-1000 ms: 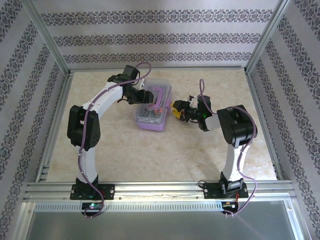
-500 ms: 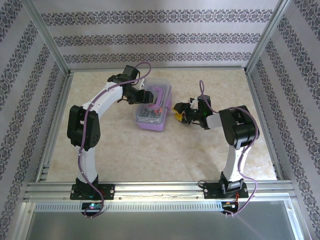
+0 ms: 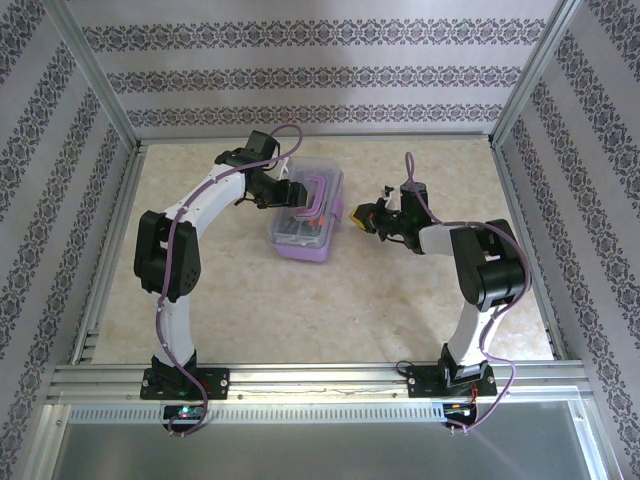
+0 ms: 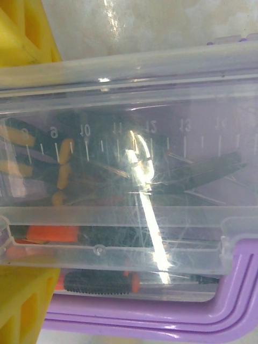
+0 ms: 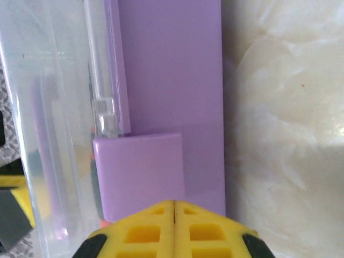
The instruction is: Pack the tool kit
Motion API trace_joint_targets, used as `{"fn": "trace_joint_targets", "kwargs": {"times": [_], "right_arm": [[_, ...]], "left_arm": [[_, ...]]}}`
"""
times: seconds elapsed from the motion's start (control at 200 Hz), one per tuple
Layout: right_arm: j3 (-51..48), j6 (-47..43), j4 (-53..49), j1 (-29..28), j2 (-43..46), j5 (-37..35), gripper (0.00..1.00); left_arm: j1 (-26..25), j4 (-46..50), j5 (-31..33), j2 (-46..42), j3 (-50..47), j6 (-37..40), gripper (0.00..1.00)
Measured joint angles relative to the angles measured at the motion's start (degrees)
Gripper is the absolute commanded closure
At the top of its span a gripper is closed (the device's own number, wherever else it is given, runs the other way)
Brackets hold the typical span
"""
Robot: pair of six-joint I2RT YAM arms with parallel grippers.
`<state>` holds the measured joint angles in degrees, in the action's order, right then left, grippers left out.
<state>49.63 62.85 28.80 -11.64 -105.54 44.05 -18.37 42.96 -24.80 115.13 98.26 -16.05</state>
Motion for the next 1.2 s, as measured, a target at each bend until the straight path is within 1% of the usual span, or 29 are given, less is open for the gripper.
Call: {"fn": "trace_joint_targets", "kwargs": {"times": [0.245,0.64,0.719,0.959,1.144,1.204], "right_arm": [[4.33,0.13,0.37,-2.99,-3.15,-0.37,1.00],[5.18,2.38,4.04,-3.32,-6.40,-2.27,1.00],[5.40,3.04,4.59,-3.52,-7.04,-2.75,0.98],[5.57,7.17,13.00,-4.39,-11.26,-3.96,0.97],[5.57,7.96,13.94,-4.70,-11.52,-5.31,0.97],[5.57,7.89,13.86,-4.70,-11.50,-5.42,0.96]], "left_arm": [[-0.11,-0.13,0.00,0.00,-0.07,0.00,0.73],[-1.95,-1.53,5.16,0.79,0.70,-0.87,0.74],[-2.45,-1.64,6.32,1.03,0.90,-0.90,0.74],[-3.41,-1.86,10.34,2.16,1.55,-1.03,0.75],[-3.43,-1.88,11.08,2.54,2.12,-1.09,0.75],[-3.45,-1.88,11.17,2.54,2.12,-1.09,0.74]]}}
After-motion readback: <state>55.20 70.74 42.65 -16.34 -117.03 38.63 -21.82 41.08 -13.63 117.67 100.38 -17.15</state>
